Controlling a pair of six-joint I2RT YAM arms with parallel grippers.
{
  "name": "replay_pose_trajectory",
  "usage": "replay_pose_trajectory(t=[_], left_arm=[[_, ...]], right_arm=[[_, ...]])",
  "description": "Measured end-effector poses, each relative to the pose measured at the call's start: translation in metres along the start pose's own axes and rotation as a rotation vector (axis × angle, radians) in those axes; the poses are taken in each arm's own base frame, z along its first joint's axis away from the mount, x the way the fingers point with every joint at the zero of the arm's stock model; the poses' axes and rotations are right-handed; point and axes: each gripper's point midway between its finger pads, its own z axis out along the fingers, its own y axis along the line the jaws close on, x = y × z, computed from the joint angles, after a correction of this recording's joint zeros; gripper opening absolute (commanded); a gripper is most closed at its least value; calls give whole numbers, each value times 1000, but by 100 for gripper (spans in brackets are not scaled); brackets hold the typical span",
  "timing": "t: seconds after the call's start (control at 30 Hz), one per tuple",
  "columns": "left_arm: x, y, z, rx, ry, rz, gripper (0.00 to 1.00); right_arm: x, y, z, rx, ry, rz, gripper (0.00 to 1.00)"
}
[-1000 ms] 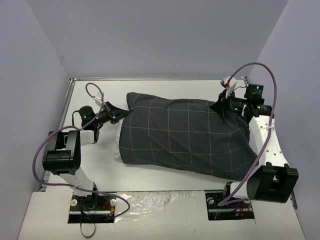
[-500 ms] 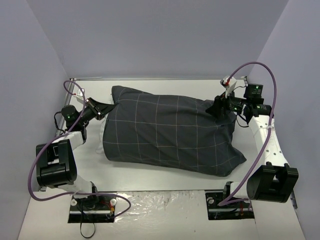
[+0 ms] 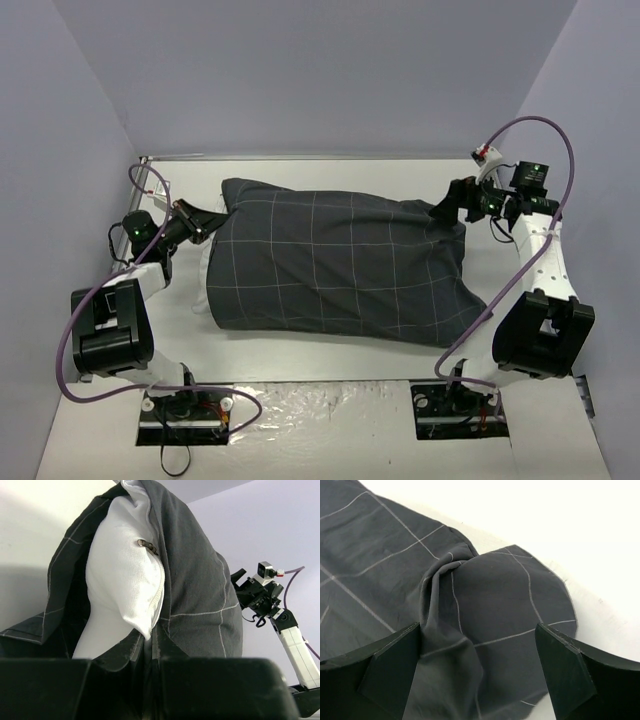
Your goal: Remove the pillowcase from the pillow
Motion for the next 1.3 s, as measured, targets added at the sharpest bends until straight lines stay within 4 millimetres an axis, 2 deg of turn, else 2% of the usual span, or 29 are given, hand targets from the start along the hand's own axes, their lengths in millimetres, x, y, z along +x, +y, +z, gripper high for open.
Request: replay_pose_trajectory(t=[0.13, 0.27, 0.4, 0.57, 0.77, 0.93, 1.03, 1.1, 1.13, 1.2, 1.23, 1.27, 1.3], left_arm=[[1, 2, 0, -8, 4, -1, 2], [1, 3, 0, -9, 4, -3, 2], [0, 4, -1, -12, 2, -6, 2], [1, 5, -1, -16, 3, -6, 2], [1, 5, -2, -17, 3, -4, 2], [1, 6, -2, -18, 3, -4, 2], [1, 6, -2, -18, 3, -4, 2], [1, 6, -2, -18, 3, -4, 2], [1, 6, -2, -18, 3, -5, 3], [1, 5, -2, -18, 3, -5, 4], [1, 5, -2, -18, 3, -5, 5], [1, 5, -2, -18, 3, -4, 10], [1, 4, -2, -17, 3, -3, 13]], right_arm=[[-2, -2, -9, -47, -34, -113, 88], [6, 7, -5, -114, -20, -176, 84], [14, 12, -4, -142, 0, -206, 86], [12, 16, -10, -127, 5, -258, 91], [8, 22, -23, -80, 22, -371, 88], [28, 21, -16, -76, 85, -408, 81], [40, 20, -9, -87, 127, -405, 70], [45, 18, -3, -100, 144, -399, 54], [48, 16, -1, -105, 152, -393, 38], [52, 14, 2, -112, 161, -386, 20], [53, 14, 3, -114, 164, -386, 5], [53, 13, 3, -115, 164, -390, 0], [52, 14, 2, -115, 162, -392, 0]])
